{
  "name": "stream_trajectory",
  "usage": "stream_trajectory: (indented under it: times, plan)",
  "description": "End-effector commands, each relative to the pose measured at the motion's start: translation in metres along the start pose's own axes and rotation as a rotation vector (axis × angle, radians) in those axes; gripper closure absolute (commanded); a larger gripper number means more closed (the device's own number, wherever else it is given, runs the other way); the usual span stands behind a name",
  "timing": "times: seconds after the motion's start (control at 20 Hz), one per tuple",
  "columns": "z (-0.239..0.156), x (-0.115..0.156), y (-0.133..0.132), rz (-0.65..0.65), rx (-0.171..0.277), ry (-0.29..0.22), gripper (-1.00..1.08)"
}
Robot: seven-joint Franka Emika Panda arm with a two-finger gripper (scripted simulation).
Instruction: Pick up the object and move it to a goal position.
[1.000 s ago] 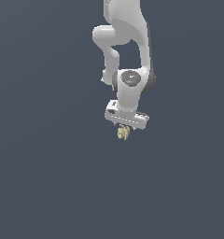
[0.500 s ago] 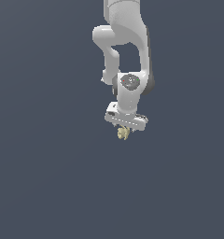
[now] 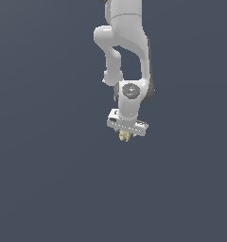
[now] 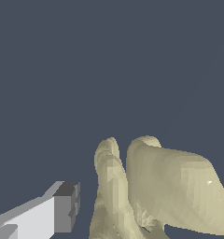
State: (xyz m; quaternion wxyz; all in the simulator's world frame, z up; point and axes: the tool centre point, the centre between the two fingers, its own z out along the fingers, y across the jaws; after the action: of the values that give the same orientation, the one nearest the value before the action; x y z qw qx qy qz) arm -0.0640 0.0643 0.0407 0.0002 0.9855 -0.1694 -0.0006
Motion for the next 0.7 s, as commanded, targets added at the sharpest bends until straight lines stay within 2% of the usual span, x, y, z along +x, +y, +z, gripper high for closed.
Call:
stream_trajectory:
  times: [0.0,0.65]
  plan:
    - [0.0012,0.0005,-0.0003,0.0,0.001,0.001,1.08]
    - [-0.0015,0.0007,0.001,0.0,0.001,0.002,1.08]
